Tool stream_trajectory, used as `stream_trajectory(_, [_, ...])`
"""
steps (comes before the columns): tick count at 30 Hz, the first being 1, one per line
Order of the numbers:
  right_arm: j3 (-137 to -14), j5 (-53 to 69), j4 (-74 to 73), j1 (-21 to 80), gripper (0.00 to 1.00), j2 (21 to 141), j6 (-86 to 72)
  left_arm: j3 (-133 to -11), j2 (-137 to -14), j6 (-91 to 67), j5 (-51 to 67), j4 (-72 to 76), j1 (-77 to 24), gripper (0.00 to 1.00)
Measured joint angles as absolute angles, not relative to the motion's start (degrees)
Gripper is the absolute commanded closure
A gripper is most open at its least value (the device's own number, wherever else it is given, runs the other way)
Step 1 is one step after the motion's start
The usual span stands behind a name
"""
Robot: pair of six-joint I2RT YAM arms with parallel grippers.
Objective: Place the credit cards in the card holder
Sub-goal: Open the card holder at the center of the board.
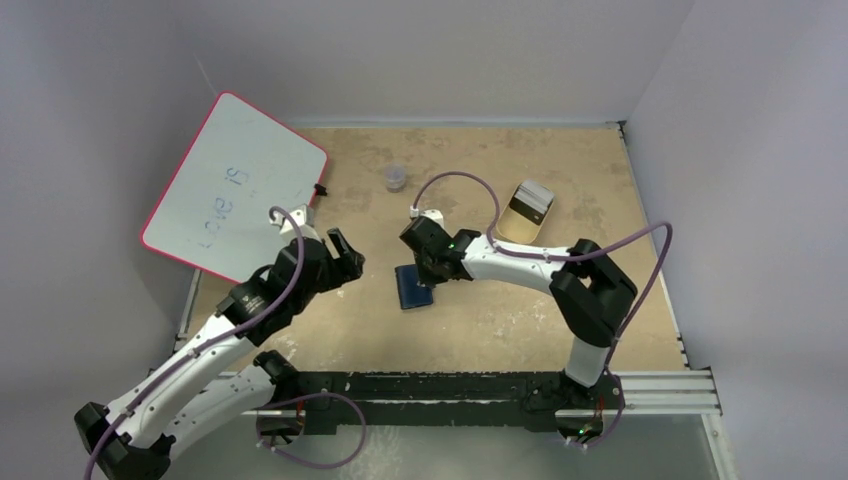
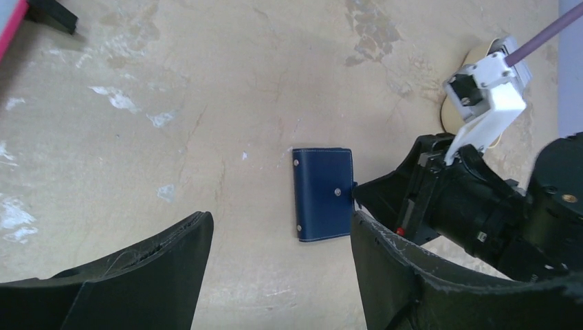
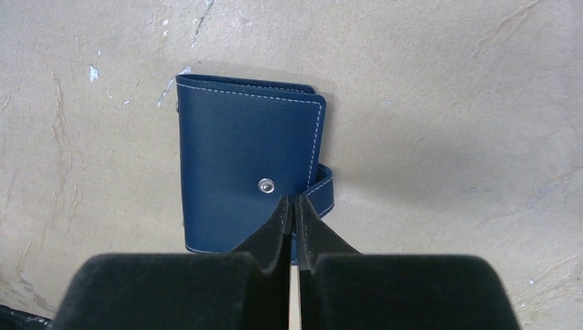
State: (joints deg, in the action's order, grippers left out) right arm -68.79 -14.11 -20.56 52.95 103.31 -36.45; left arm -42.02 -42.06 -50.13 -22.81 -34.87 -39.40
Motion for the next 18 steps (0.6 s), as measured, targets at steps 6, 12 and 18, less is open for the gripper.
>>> stream_trajectory(6, [-64.5, -14.4, -17.5, 52.7, 1.0, 99.7, -36.3, -38.3, -45.4, -53.0, -18.1, -31.8, -39.4, 0.34])
stream_trajectory(12, [-57.8, -12.2, -12.1, 50.1, 1.0, 95.3, -36.0, -34.5, -56.4, -54.0, -7.9, -23.2, -39.4, 0.42])
stream_trajectory(18, [-53.3, -9.8, -9.1, 46.6, 0.78, 92.8, -36.0, -32.1, -65.5, -54.4, 1.3, -12.2, -39.4, 0.48])
